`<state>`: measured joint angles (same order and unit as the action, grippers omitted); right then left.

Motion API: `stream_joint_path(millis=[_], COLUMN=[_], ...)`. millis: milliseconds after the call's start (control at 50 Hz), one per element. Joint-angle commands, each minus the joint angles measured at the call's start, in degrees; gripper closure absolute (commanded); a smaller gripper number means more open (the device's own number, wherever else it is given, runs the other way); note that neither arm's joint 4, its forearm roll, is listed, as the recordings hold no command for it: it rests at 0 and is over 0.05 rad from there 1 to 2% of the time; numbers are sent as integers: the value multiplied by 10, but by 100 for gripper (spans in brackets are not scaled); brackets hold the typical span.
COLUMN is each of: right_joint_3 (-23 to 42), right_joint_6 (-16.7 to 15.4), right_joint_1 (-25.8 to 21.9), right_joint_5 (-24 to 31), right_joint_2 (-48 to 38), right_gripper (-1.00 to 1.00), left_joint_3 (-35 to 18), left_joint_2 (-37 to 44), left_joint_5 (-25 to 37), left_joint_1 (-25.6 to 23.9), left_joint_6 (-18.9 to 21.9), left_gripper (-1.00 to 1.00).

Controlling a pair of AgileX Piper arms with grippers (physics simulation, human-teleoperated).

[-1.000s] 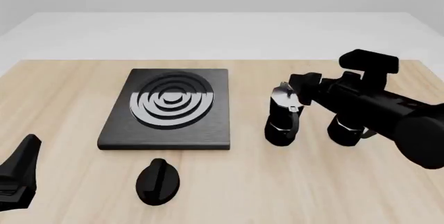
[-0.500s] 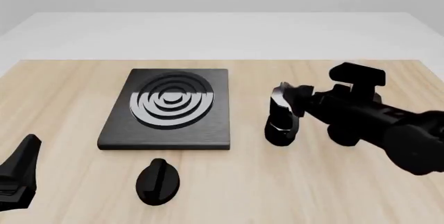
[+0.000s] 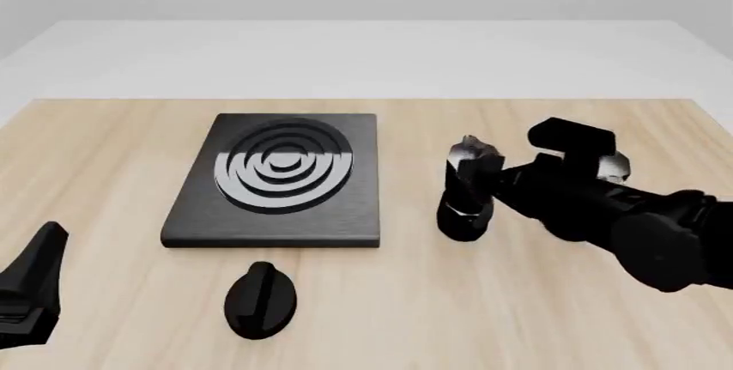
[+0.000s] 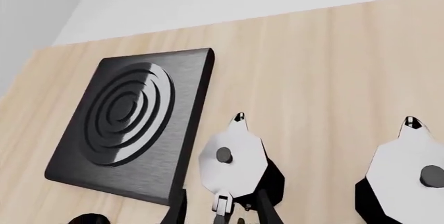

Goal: Put both moka pots on the stove.

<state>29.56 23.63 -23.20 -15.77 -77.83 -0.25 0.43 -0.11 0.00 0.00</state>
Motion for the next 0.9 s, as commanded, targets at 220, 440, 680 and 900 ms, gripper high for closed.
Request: stream_joint_path(millis=[220,440,680,900], right_joint_3=[-10,-26,-25,-6], right_joint_6=[30,41,24,7], right_joint_1=[-11,-5,5,-11], right_joint_5=[-24,-36,-26,-15], right_joint_2=[-40,-41,-32,-21], right_gripper=[-100,-100,100,100], left_joint_3=[0,0,0,0], left_joint_2=[0,0,0,0], left_joint_5=[0,0,0,0], left_joint_1=[0,0,0,0], left_joint_6=[0,0,0,0], left_gripper=[-100,-100,-100,-100])
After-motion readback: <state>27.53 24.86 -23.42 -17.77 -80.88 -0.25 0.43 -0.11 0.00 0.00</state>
